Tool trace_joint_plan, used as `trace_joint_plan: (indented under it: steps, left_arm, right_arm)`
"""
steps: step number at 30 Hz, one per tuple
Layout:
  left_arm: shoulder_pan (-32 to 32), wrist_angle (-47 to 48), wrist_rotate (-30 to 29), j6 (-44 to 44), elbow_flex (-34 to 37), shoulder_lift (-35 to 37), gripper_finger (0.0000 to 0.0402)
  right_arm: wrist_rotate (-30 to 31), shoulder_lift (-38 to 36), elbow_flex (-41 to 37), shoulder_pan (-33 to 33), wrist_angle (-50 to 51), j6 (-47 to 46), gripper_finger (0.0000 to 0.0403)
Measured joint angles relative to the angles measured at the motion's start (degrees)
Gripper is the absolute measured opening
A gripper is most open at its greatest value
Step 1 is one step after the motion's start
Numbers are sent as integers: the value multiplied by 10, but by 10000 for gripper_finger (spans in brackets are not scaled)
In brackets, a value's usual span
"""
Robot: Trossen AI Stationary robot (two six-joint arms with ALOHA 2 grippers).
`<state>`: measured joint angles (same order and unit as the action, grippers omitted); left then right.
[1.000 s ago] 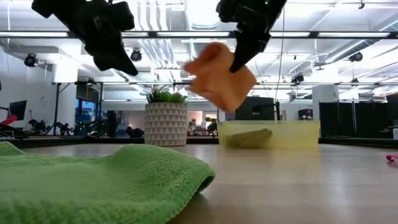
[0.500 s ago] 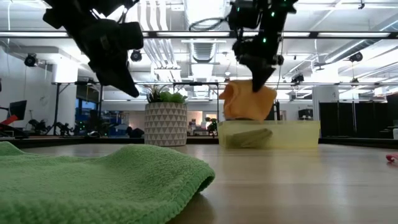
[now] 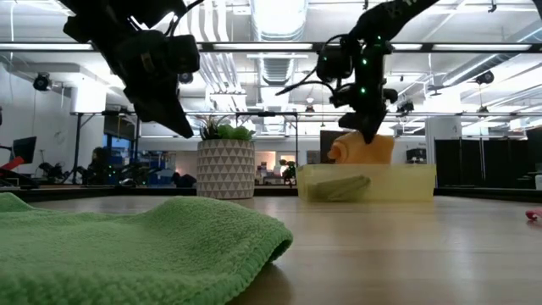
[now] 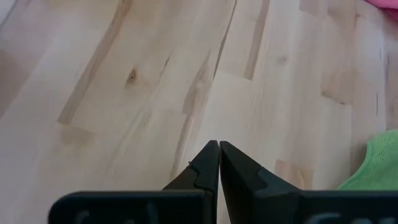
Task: Fold microfiber towels
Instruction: Put the orange microfiber cloth into the yellow bin
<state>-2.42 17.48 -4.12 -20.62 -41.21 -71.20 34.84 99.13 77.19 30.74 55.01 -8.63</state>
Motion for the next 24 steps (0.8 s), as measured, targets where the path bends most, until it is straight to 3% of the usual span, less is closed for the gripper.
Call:
trace_joint_plan:
  steps: [7,12,16,19,24]
  left_arm:
    - [1,-10,-24,0,1,0,0]
    - [1,-25,-26,0,1,1,0]
    - [1,-25,-27,0,2,1,0]
    - [1,-25,-27,0,3,1,0]
    - [1,-25,-27,-1,3,1,0]
  right_arm:
    - [4,11,-59,4,-39,0,12]
    - [-44,30,-108,-5,-61,9,13]
    - [-127,35,-136,-11,-75,41,16]
    - [-167,33,-150,-14,-82,46,36]
    - [-188,15,-152,-16,-82,59,104]
